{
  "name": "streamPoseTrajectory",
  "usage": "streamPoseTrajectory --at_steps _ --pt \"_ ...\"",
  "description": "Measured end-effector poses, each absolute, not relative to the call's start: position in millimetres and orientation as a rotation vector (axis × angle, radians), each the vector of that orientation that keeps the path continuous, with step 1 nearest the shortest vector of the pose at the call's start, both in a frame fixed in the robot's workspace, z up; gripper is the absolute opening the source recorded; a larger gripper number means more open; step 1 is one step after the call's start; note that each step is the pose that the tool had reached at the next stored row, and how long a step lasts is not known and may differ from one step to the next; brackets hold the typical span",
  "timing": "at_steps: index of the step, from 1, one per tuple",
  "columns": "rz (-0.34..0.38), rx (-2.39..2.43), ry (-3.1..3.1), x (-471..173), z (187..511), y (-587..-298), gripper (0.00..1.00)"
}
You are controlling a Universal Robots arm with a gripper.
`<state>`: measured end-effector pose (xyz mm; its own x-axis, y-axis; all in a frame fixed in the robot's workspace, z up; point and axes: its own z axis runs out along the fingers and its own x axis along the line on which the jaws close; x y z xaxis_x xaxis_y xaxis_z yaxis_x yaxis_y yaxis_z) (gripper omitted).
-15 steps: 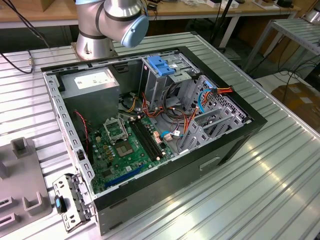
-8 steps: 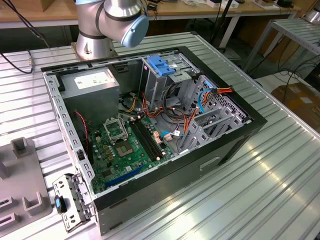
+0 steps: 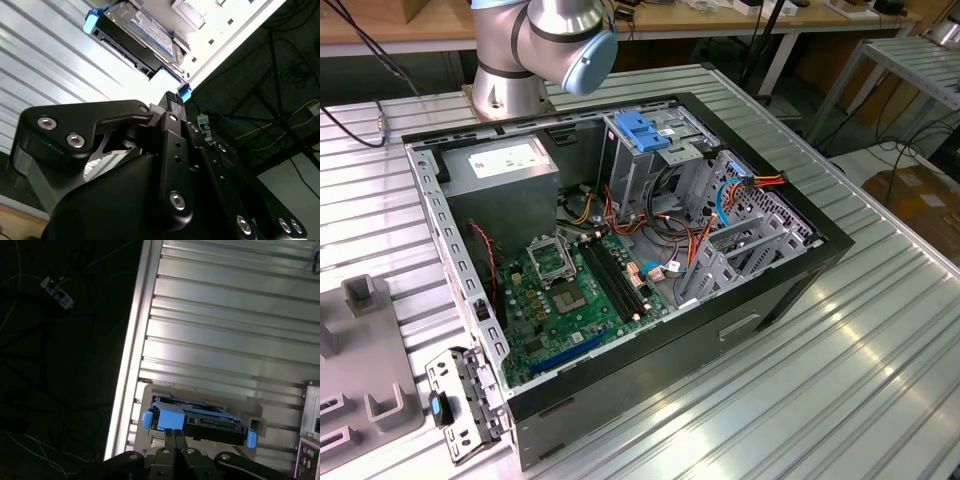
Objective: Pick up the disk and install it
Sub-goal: 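Pick up the disk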
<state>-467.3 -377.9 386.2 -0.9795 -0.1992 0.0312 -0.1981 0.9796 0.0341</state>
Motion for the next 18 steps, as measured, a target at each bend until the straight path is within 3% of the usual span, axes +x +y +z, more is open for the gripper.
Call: streamPoseTrajectory --at_steps 18 --pt "-0.037 0.896 -2.969 -467.3 386.1 -377.9 0.11"
